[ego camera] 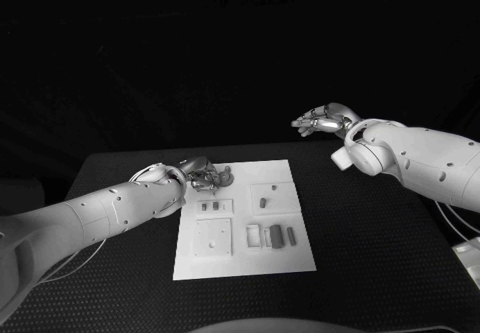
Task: Assemble the parts on the task board
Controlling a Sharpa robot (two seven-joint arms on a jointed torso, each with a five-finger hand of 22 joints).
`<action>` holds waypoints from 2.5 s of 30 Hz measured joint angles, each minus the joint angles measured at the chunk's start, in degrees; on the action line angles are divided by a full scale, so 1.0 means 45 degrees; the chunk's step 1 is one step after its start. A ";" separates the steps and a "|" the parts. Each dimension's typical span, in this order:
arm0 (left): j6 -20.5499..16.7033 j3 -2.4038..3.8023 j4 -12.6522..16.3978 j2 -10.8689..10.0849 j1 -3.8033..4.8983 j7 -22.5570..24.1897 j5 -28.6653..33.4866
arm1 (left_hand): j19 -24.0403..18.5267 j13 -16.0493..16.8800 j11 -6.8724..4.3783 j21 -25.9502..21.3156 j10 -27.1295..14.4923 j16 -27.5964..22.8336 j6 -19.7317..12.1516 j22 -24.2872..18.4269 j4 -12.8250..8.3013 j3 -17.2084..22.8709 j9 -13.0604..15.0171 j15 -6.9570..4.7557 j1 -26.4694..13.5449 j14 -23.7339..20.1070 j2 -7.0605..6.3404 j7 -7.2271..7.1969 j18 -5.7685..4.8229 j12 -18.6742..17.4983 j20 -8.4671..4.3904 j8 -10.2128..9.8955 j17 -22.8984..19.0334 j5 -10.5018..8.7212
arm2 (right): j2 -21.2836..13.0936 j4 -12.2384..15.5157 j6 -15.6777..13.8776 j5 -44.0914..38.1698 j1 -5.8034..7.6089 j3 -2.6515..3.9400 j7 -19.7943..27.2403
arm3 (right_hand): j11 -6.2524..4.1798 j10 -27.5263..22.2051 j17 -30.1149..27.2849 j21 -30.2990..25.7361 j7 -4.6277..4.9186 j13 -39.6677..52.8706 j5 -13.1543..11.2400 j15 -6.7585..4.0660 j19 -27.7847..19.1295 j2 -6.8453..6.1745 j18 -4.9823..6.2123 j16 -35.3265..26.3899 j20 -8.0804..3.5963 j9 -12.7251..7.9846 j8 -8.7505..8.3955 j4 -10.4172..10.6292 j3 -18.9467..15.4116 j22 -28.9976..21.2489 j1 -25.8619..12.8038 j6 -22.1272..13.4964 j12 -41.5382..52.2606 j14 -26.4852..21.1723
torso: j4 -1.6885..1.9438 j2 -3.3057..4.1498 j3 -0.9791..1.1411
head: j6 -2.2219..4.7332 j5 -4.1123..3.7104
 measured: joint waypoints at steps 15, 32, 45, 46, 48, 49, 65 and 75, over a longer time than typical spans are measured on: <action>0.0963 -0.0017 -0.0118 -0.0303 0.0003 -0.0087 -0.0097 | 0.0021 -0.0002 -0.0027 0.0001 0.0067 -0.0001 -0.0003 -0.0001 -0.0024 0.0011 -0.0012 0.0021 0.0009 0.0020 -0.0010 0.0002 -0.0001 -0.0050 0.0022 -0.0015 0.0009 0.0060 | 0.0028 -0.0018 -0.0001 0.0000 0.0000 0.0000 0.0000 | 0.0000 0.0000 -0.0003 0.0000 0.0000 -0.0015 0.0000 0.0000 0.0000 0.0000 0.0000 -0.0047 0.0000 0.0001 0.0000 0.0000 0.0000 0.0013 0.0000 0.0000 0.0000 0.0000 | -0.0006 0.0011 0.0001 | -0.0084 -0.0009; 0.1437 -0.0002 -0.0326 -0.0234 0.0039 -0.0218 -0.0473 | 0.0022 -0.0028 -0.0009 0.0002 0.0084 -0.0004 0.0029 -0.0002 -0.0043 0.0024 -0.0010 0.0023 -0.0042 0.0022 0.0036 -0.0017 0.0000 -0.0063 0.0025 0.0000 0.0010 0.0060 | 0.0020 -0.0028 -0.0001 -0.0001 -0.0002 0.0000 0.0000 | 0.0000 0.0000 0.0008 -0.0049 0.0000 -0.0015 0.0000 0.0000 0.0000 0.0000 0.0001 -0.0047 0.0000 -0.0009 0.0000 0.0000 0.0000 0.0039 0.0000 0.0000 0.0000 0.0000 | -0.0020 0.0011 0.0016 | -0.0126 0.0015; 0.1519 0.0004 -0.0385 -0.0052 0.0067 -0.0240 -0.0542 | 0.0027 -0.0026 -0.0009 0.0003 0.0082 -0.0010 0.0034 -0.0002 -0.0059 0.0010 -0.0044 0.0025 -0.0043 0.0022 0.0031 -0.0009 0.0000 -0.0101 0.0032 -0.0016 0.0017 0.0037 | 0.0040 -0.0037 -0.0001 -0.0002 -0.0002 0.0000 0.0004 | 0.0000 0.0000 0.0006 -0.0049 0.0000 -0.0025 0.0000 0.0000 0.0000 0.0000 0.0000 -0.0047 0.0000 -0.0008 0.0000 0.0000 0.0000 0.0050 0.0000 0.0000 -0.0001 0.0000 | -0.0023 0.0011 0.0018 | -0.0149 -0.0031; 0.1525 0.0004 -0.0385 -0.0051 0.0067 -0.0240 -0.0544 | 0.0042 -0.0025 -0.0009 0.0003 0.0082 -0.0010 0.0034 -0.0002 -0.0059 0.0010 -0.0043 0.0025 -0.0043 0.0023 0.0030 -0.0009 0.0000 -0.0100 0.0046 -0.0022 0.0017 0.0036 | 0.0040 -0.0037 -0.0001 -0.0002 -0.0002 0.0000 0.0004 | 0.0000 0.0000 0.0005 -0.0049 0.0000 -0.0025 0.0000 0.0000 0.0000 0.0000 0.0001 -0.0047 0.0000 -0.0009 0.0000 0.0000 0.0000 0.0050 0.0000 0.0000 0.0000 0.0000 | -0.0023 0.0011 0.0018 | -0.0153 -0.0032; 0.1548 -0.0001 -0.0386 -0.0049 0.0067 -0.0240 -0.0548 | 0.0042 -0.0019 -0.0009 0.0003 0.0082 -0.0011 0.0033 -0.0002 -0.0059 0.0010 -0.0043 0.0026 -0.0045 0.0023 0.0025 -0.0009 0.0001 -0.0099 0.0047 -0.0026 0.0016 0.0036 | 0.0037 -0.0037 -0.0001 -0.0002 -0.0002 0.0000 0.0005 | 0.0000 0.0000 0.0005 -0.0049 0.0000 -0.0024 0.0000 0.0000 0.0000 0.0000 0.0001 -0.0047 0.0000 -0.0016 0.0000 0.0000 0.0000 0.0049 0.0000 0.0000 0.0000 0.0000 | -0.0023 0.0011 0.0018 | -0.0160 -0.0035; 0.1566 -0.0004 -0.0388 -0.0046 0.0067 -0.0240 -0.0551 | 0.0042 -0.0011 -0.0009 0.0003 0.0081 -0.0011 0.0033 -0.0002 -0.0059 0.0010 -0.0042 0.0026 -0.0056 0.0023 0.0014 -0.0009 0.0001 -0.0097 0.0047 -0.0026 0.0016 0.0036 | 0.0036 -0.0037 -0.0001 -0.0002 -0.0002 0.0000 0.0005 | 0.0000 0.0000 0.0005 -0.0049 0.0000 -0.0024 0.0000 0.0000 0.0000 0.0000 0.0001 -0.0047 0.0000 -0.0020 0.0000 0.0000 0.0000 0.0050 0.0000 0.0000 -0.0001 0.0000 | -0.0022 0.0011 0.0020 | -0.0165 -0.0040; 0.2122 0.0012 -0.0299 0.0037 0.0133 -0.0529 -0.1454 | 0.0043 0.0006 -0.0021 0.0011 0.0071 -0.0012 -0.0014 -0.0002 -0.0062 0.0007 -0.0021 0.0045 0.0014 0.0043 0.0057 -0.0010 0.0006 -0.0095 0.0049 -0.0014 0.0027 0.0034 | 0.0032 -0.0028 0.0000 -0.0003 -0.0002 0.0000 0.0006 | 0.0000 0.0000 0.0015 -0.0054 0.0000 -0.0024 0.0000 0.0000 0.0000 0.0000 0.0001 -0.0047 0.0000 -0.0020 0.0000 0.0000 0.0000 0.0075 0.0000 0.0000 -0.0001 0.0000 | -0.0018 0.0010 0.0017 | -0.0221 -0.0066; 0.2056 -0.0096 -0.0546 0.0294 0.0107 -0.0630 -0.1682 | 0.0045 0.0002 -0.0030 0.0012 0.0062 -0.0011 -0.0041 -0.0002 -0.0097 0.0012 0.0004 0.0045 0.0068 0.0043 0.0037 -0.0002 0.0006 -0.0096 0.0051 0.0035 0.0039 0.0035 | 0.0064 -0.0026 0.0000 -0.0003 -0.0002 0.0000 0.0007 | 0.0000 0.0000 0.0014 -0.0100 0.0000 -0.0037 0.0000 0.0000 0.0000 0.0000 0.0001 -0.0047 0.0000 -0.0019 0.0000 0.0000 0.0000 0.0075 0.0000 0.0000 -0.0001 0.0000 | -0.0020 0.0016 0.0010 | -0.0232 -0.0052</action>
